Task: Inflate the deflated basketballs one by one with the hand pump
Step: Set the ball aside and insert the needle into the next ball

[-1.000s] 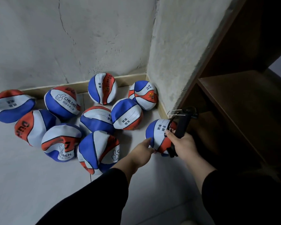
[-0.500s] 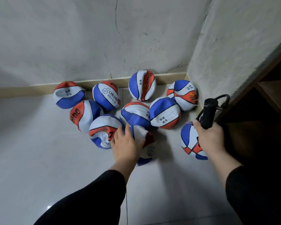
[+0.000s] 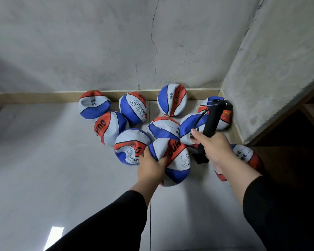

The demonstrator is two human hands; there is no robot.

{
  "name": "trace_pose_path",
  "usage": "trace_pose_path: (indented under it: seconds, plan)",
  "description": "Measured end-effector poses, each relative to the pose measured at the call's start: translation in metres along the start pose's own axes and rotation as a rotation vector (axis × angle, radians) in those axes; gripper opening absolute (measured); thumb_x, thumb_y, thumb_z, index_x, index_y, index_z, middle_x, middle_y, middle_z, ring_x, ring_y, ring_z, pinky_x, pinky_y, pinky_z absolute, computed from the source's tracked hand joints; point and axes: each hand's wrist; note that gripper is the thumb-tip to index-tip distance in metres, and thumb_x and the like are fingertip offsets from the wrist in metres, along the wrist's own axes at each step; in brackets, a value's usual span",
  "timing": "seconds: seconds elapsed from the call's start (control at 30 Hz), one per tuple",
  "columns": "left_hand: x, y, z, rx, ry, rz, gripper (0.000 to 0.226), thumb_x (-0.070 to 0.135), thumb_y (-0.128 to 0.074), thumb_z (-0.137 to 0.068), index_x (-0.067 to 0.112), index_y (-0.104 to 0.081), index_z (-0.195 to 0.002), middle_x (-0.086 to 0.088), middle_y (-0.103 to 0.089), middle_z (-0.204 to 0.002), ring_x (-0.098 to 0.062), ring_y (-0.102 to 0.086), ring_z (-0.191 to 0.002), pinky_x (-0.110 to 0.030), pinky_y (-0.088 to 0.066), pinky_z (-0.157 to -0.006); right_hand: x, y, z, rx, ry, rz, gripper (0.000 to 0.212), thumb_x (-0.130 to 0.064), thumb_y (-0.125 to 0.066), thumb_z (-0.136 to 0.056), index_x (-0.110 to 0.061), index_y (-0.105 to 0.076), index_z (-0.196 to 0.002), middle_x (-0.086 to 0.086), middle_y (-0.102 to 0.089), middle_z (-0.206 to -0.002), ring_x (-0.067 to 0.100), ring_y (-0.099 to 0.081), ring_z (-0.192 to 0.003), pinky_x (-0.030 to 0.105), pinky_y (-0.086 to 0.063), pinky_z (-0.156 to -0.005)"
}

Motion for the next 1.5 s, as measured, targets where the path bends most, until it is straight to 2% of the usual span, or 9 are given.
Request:
trace_pose_path:
  seconds: [0.13, 0.33, 0.47, 0.67, 0.9, 1.0, 1.13, 1.27, 1.5]
  plan:
    - [0.059, 0.051, 0.015, 0.068, -0.03, 0.332, 0.046, 0.034, -0.074, -0.091, 0.025, -0.054, -0.132, 0.003, -0.066, -0.126, -0.022, -0.063, -0.114, -0.043, -0.053, -0.103, -0.063, -0.017, 0.003, -0.09, 0.03, -0.101, 0.049, -0.053, -0.082, -0.079, -0.01, -0.075, -0.103, 0.007, -0.08, -0.099, 0.023, -0.075, -0.103, 0.047, -0.057, -0.096]
    - [0.15, 0.17, 0.048, 0.187, -0.255, 0.385, 0.046, 0.033, -0.076, -0.088, 0.029, -0.056, -0.129, 0.014, -0.067, -0.111, -0.011, -0.065, -0.102, -0.038, -0.056, -0.093, -0.186, -0.032, 0.051, -0.23, 0.208, -0.285, 0.062, -0.05, -0.086, -0.075, -0.001, -0.074, -0.111, 0.012, -0.077, -0.106, 0.027, -0.073, -0.107, 0.043, -0.053, -0.089]
    - [0.178, 0.236, 0.085, 0.285, -0.37, 0.423, 0.044, 0.028, -0.079, -0.083, 0.035, -0.058, -0.121, 0.016, -0.069, -0.109, -0.009, -0.067, -0.102, -0.037, -0.057, -0.092, -0.23, -0.034, 0.097, -0.412, 0.273, -0.472, 0.047, -0.032, -0.071, -0.09, 0.003, -0.069, -0.12, 0.021, -0.072, -0.122, 0.028, -0.07, -0.117, 0.055, -0.051, -0.105]
    - [0.179, 0.273, 0.126, 0.333, -0.364, 0.567, 0.058, 0.011, -0.078, -0.086, 0.03, -0.053, -0.135, 0.019, -0.063, -0.105, -0.004, -0.064, -0.097, -0.025, -0.053, -0.081, -0.247, -0.051, 0.146, -0.535, 0.347, -0.491, 0.028, -0.031, -0.064, -0.087, -0.01, -0.074, -0.101, 0.011, -0.077, -0.112, 0.016, -0.074, -0.106, 0.046, -0.055, -0.089]
    - [0.192, 0.253, 0.148, 0.207, -0.409, 0.41, 0.108, 0.049, -0.081, -0.061, 0.029, -0.038, -0.158, 0.011, -0.062, -0.133, -0.015, -0.063, -0.123, -0.044, -0.054, -0.105, -0.238, -0.025, 0.151, -0.422, 0.353, -0.48, 0.055, -0.055, -0.084, -0.075, -0.014, -0.079, -0.111, 0.026, -0.066, -0.118, 0.036, -0.062, -0.113, 0.059, -0.042, -0.111]
    - [0.192, 0.249, 0.138, 0.17, -0.438, 0.408, 0.07, 0.054, -0.086, -0.057, 0.037, -0.063, -0.122, 0.014, -0.075, -0.111, -0.01, -0.072, -0.106, -0.043, -0.058, -0.097, -0.238, -0.012, 0.146, -0.356, 0.341, -0.515, 0.024, -0.036, -0.068, -0.095, -0.015, -0.078, -0.098, 0.018, -0.072, -0.123, 0.027, -0.066, -0.124, 0.048, -0.052, -0.098]
    - [0.191, 0.246, 0.129, 0.001, -0.432, 0.467, 0.074, 0.034, -0.089, -0.077, 0.031, -0.051, -0.14, 0.005, -0.072, -0.122, -0.006, -0.071, -0.1, -0.021, -0.059, -0.073, -0.239, -0.004, 0.145, -0.347, 0.352, -0.521, 0.026, -0.03, -0.06, -0.101, -0.009, -0.071, -0.109, 0.004, -0.075, -0.121, 0.013, -0.068, -0.12, 0.042, -0.052, -0.09]
    - [0.189, 0.251, 0.127, -0.128, -0.39, 0.487, 0.082, 0.063, -0.077, -0.071, 0.04, -0.052, -0.145, 0.011, -0.069, -0.131, -0.012, -0.069, -0.114, -0.052, -0.057, -0.101, -0.24, -0.002, 0.142, -0.342, 0.319, -0.535, 0.038, -0.031, -0.061, -0.099, -0.002, -0.065, -0.124, 0.006, -0.075, -0.122, 0.015, -0.069, -0.118, 0.043, -0.05, -0.094]
    - [0.184, 0.258, 0.119, -0.151, -0.485, 0.378, 0.096, 0.051, -0.082, -0.074, 0.029, -0.04, -0.158, 0.012, -0.07, -0.125, -0.009, -0.068, -0.117, -0.048, -0.052, -0.107, -0.24, 0.0, 0.136, -0.325, 0.308, -0.532, 0.048, -0.035, -0.063, -0.096, -0.001, -0.062, -0.13, 0.007, -0.076, -0.12, 0.016, -0.07, -0.116, 0.041, -0.05, -0.087]
Point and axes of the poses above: each hand's wrist, its own z-axis away from the middle knuckle, its own y-axis out of the back of the hand, x = y × z
